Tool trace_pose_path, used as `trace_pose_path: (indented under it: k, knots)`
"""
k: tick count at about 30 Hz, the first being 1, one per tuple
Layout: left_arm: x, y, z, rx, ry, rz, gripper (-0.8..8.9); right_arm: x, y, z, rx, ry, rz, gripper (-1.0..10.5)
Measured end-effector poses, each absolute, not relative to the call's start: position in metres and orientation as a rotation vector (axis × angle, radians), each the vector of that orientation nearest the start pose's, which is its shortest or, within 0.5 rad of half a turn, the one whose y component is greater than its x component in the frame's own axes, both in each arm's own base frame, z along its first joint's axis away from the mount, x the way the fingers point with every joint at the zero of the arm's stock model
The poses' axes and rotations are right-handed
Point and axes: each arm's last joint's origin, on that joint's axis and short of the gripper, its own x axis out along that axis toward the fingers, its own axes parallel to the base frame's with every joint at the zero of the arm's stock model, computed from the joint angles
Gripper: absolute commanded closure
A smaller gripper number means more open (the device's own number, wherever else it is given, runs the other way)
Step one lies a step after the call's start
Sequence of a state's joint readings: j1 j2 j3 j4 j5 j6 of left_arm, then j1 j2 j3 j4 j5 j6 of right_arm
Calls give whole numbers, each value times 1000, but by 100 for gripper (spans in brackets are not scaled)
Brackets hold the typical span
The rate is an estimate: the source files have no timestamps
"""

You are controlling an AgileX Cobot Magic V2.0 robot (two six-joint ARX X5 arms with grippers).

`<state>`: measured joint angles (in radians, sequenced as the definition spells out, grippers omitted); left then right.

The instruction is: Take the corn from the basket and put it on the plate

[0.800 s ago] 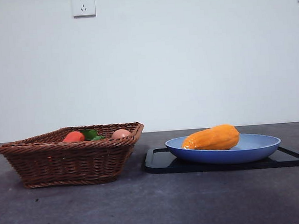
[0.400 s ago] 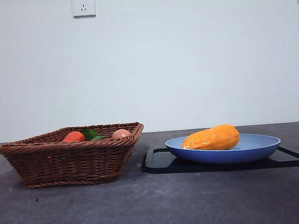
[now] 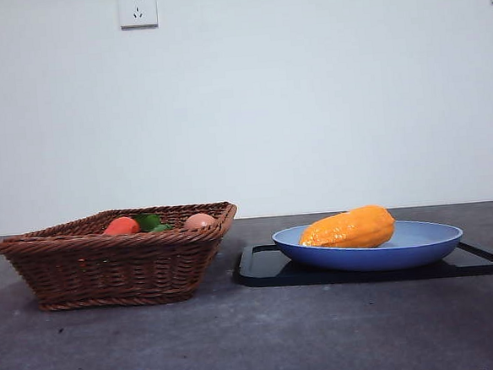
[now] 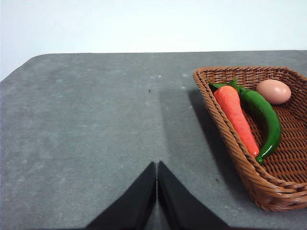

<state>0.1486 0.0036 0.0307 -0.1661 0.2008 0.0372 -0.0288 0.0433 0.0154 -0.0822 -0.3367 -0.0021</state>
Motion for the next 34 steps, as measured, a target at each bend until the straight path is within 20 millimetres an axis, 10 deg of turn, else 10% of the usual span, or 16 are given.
trace_pose_path:
  k: [34]
  knots:
    - [94,8,158,13,136,-55,806,95,7,159,20,86,307,944]
